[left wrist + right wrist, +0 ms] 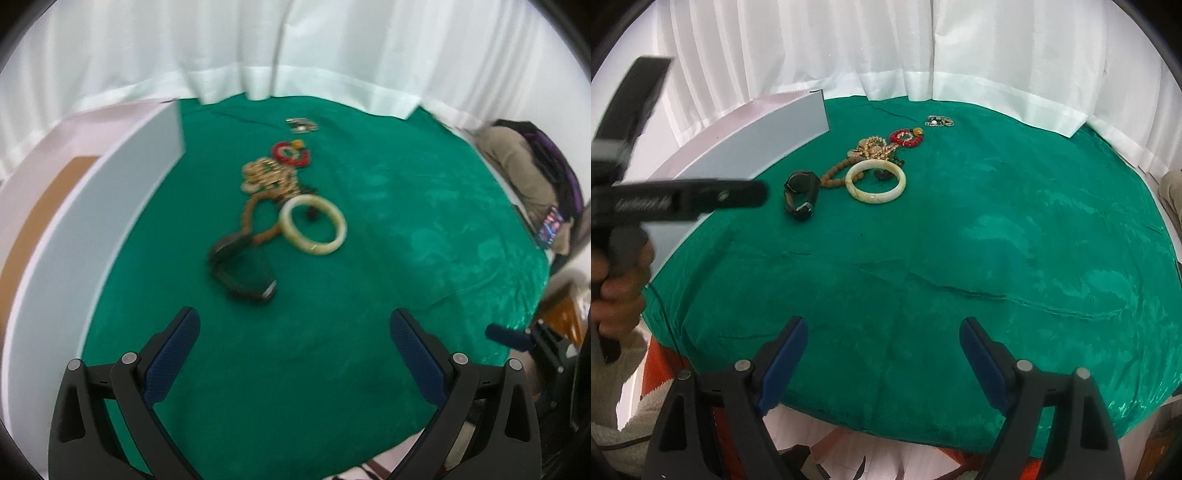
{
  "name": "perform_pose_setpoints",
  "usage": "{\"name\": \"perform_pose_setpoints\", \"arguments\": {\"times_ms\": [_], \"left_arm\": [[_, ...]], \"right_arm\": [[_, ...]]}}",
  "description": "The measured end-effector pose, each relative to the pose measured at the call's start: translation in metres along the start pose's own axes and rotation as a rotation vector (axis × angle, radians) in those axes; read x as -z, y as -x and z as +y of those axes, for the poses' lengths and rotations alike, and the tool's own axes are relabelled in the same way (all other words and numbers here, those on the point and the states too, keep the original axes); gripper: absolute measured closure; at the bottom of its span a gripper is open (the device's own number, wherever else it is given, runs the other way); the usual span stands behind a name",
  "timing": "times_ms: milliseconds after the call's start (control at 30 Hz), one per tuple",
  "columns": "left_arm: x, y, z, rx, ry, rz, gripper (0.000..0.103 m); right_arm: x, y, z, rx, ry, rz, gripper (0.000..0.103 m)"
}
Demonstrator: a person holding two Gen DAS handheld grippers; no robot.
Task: Organize jewelry
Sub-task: 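Grasp the black watch with the left gripper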
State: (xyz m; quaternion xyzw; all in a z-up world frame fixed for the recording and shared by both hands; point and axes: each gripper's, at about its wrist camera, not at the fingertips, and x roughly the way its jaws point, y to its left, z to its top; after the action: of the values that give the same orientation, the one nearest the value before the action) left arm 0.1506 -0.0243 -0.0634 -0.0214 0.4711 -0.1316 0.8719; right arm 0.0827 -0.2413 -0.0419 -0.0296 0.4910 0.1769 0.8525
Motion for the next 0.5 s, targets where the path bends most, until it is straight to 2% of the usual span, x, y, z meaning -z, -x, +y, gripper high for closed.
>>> {"name": "perform_pose_setpoints", "arguments": {"times_ms": [67,133,200,267,400,500], "left_arm": [[-0.009,-0.016,0.001,0.034,-0.002,0.007,0.002],[-0.015,-0.028,0.002,0.049,0.007,0.013,0.009],[-0.019,-0.041,0.003,0.058,0.011,0.023,0.020],[-0.022,-0.052,0.007,0.054,0.022,0.028,0.022],[-0.027,-0.070,0.015,0.046,0.048,0.052,0.035],[-0.030,-0.082,0.014,0.041,0.047,0.068,0.039]], "right_arm": [[-0.001,-0.001,-0.004,0.000,-0.012,0.000,0.017],[0.000,-0.003,-0.009,0.006,-0.024,0.003,0.017],[0.001,-0.004,-0.013,0.011,-0.037,0.006,0.017],[0.003,-0.005,-0.018,0.014,-0.050,0.010,0.017],[0.004,-0.009,-0.027,0.014,-0.072,0.015,0.017],[0.004,-0.014,-0.032,0.012,-0.082,0.025,0.017]]}}
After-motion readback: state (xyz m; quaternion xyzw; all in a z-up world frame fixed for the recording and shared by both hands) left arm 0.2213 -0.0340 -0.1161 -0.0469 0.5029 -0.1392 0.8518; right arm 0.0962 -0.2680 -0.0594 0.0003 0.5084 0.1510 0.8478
